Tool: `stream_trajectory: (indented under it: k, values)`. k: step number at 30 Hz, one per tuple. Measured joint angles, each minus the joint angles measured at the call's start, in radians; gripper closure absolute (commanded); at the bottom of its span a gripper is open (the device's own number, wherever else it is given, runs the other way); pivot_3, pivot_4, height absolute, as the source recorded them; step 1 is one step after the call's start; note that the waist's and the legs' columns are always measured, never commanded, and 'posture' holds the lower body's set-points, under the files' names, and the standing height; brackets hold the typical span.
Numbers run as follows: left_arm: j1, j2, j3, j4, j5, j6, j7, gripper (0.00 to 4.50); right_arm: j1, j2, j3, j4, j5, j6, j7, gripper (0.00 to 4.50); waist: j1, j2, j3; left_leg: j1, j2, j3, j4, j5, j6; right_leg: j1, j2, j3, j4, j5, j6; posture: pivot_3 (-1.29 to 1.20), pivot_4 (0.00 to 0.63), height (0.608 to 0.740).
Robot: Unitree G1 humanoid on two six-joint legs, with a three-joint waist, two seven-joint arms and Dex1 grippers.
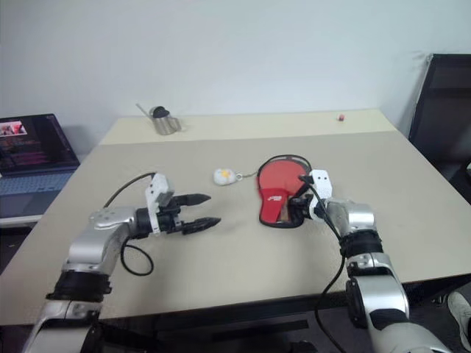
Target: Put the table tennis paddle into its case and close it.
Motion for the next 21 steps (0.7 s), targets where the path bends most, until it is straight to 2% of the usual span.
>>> stream_trajectory:
  k: [12, 21]
  values:
    - [0.165, 0.084, 0.000, -0.200, -0.114, 0.118, -0.051, 0.12, 0.214, 0.020, 0.050, -0.454, 0.110, 0.306, 0.015, 4.48, 0.003, 0.001, 0.000, 0.001, 0.010, 0.002, -0.001, 0.000, 0.000, 0.000, 0.004, -0.001, 0.000, 0.001, -0.002, 0.00, 0.150, 0.740]
    - [0.225, 0.123, -0.008, -0.246, -0.135, 0.139, -0.070, 0.12, 0.312, 0.024, 0.114, -0.645, 0.189, 0.410, 0.031, 4.48, 0.004, 0.001, 0.000, 0.001, 0.011, 0.002, -0.001, 0.000, 0.000, 0.001, 0.004, -0.001, 0.000, 0.001, -0.002, 0.00, 0.150, 0.740]
